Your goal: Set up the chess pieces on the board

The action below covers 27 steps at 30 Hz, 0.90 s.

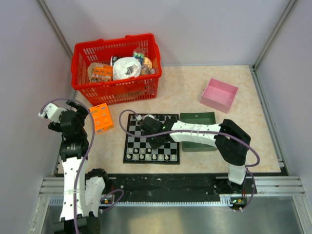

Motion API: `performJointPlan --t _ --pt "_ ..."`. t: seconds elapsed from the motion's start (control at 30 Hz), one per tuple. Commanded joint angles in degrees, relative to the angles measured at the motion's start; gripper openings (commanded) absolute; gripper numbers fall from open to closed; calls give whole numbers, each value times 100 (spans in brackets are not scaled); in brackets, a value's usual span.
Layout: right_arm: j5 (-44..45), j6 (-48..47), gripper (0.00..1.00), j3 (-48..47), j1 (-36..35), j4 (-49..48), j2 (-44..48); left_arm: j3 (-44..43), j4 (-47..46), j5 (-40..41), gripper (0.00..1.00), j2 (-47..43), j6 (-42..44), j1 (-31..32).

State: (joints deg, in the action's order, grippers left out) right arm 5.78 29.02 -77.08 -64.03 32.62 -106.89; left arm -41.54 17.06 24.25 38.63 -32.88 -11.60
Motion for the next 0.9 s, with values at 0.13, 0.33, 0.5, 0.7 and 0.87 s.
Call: performJointPlan --t 0.13,0.33,0.5,0.7,0.87 --pt "-130 122 7 79 -127 -98 90 41 -247 -8 99 -75 1 -27" --pt "-95 113 7 105 -162 -89 46 41 -238 1 99 -66 19 -27" --pt "-7 113 7 114 -162 -45 37 41 -238 10 99 -66 10 -27" --pt "107 104 7 105 -154 16 72 41 -247 1 99 -75 1 -27" --pt "116 96 7 96 -162 25 37 49 -247 -8 99 -75 -8 -27"
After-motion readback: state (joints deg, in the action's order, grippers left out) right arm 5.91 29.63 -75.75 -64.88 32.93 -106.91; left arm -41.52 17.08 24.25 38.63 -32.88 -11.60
